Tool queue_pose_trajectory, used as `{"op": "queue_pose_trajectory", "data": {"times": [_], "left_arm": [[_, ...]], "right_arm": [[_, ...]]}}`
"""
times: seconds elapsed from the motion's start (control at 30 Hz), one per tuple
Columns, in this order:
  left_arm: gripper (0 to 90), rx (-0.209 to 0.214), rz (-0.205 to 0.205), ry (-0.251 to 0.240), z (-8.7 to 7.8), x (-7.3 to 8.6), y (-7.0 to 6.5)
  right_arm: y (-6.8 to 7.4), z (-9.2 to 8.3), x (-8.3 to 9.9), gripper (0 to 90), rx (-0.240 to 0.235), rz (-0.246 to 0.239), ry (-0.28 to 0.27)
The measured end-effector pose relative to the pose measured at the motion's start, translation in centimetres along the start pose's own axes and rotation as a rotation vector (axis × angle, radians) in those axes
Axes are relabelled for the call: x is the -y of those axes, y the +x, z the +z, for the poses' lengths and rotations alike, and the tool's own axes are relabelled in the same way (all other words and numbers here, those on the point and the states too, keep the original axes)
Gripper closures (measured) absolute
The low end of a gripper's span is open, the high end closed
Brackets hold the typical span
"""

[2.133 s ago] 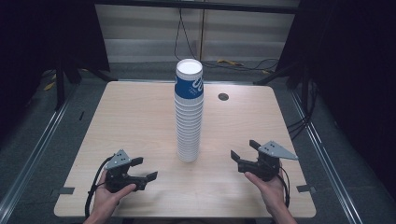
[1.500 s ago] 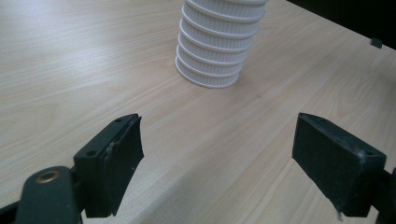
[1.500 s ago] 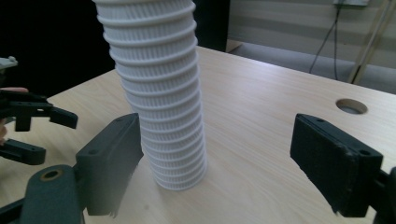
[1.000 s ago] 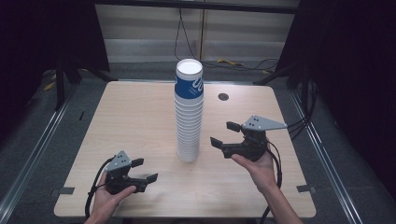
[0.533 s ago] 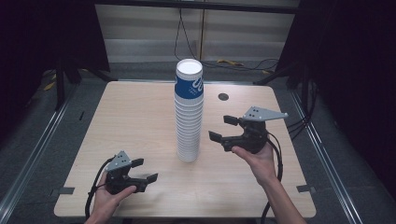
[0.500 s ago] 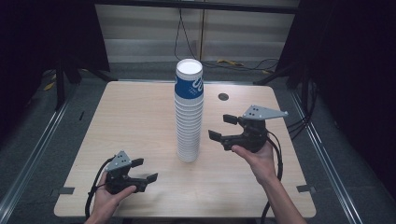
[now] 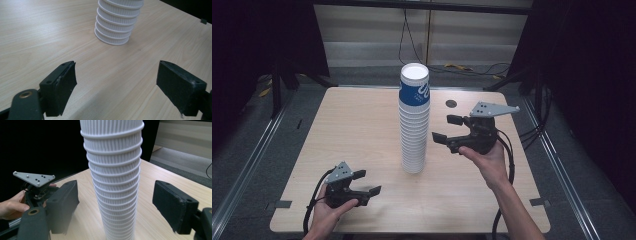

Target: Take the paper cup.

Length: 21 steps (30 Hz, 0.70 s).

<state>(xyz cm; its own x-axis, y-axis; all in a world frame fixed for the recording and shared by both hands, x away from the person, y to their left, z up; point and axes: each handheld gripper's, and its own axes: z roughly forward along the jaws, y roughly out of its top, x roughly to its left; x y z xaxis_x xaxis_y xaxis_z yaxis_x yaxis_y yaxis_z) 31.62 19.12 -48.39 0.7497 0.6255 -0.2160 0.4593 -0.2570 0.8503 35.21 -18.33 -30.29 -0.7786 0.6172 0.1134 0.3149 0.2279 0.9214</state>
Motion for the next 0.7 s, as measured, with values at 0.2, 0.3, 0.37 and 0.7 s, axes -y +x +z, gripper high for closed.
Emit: {"op": "queue_pose_trajectory", "data": {"times": [0.2,0.3,0.37,0.7], "left_arm": [[16.1,0.0,-0.001,0.0,0.0,0.0,0.0],[16.1,-0.001,-0.003,0.002,0.0,0.0,0.0],[16.1,0.001,-0.004,0.002,0.1,0.0,0.0],[16.2,0.01,-0.004,0.01,0.2,0.1,0.0]], "right_arm": [[-0.2,-0.2,-1.6,19.1,-0.019,-0.012,0.003],[-0.3,-0.4,-2.5,17.5,-0.025,-0.026,0.007],[-0.2,-0.4,-3.0,17.5,-0.034,-0.036,0.007],[-0.2,0.5,-5.9,18.0,-0.057,-0.066,0.023]]}}
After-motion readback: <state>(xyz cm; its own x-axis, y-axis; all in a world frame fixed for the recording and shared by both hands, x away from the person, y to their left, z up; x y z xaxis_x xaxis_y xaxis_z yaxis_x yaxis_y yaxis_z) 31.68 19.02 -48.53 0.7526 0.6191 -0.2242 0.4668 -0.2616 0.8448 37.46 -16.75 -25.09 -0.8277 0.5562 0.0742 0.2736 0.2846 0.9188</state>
